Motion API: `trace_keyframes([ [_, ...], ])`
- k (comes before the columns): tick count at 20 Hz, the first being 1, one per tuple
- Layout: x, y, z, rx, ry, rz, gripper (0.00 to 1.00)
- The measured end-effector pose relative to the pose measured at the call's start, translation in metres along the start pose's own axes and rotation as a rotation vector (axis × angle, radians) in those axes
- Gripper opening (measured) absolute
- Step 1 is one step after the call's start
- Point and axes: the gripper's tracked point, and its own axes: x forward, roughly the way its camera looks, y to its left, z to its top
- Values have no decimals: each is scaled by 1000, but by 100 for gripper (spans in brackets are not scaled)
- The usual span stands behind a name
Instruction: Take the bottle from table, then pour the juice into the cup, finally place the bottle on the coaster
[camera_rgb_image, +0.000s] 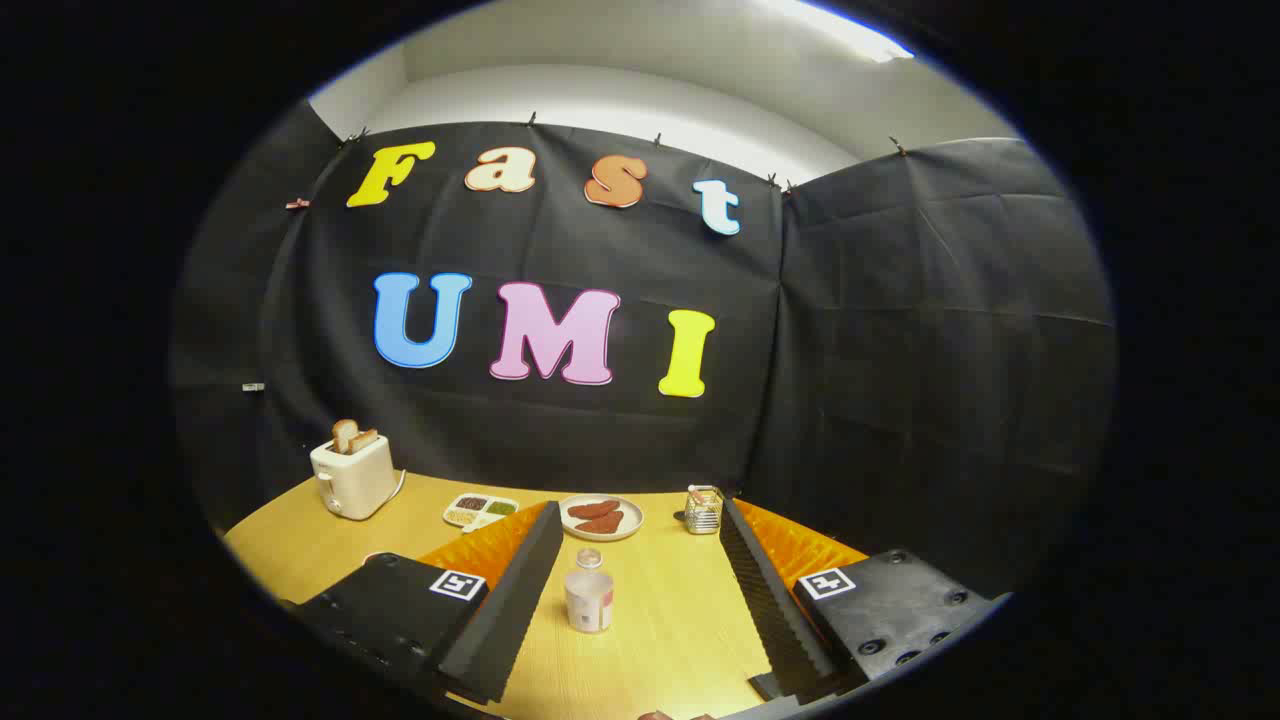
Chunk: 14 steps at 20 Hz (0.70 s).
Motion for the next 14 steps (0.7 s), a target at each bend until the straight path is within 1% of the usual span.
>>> trace_keyframes([
  [2,-2,7,2,13,-1,14,97],
  [6,-7,27,7,11,-19,74,97],
  [9,-10,29,7,0,-33,82,97],
  [14,-12,33,7,21,-29,91,97],
])
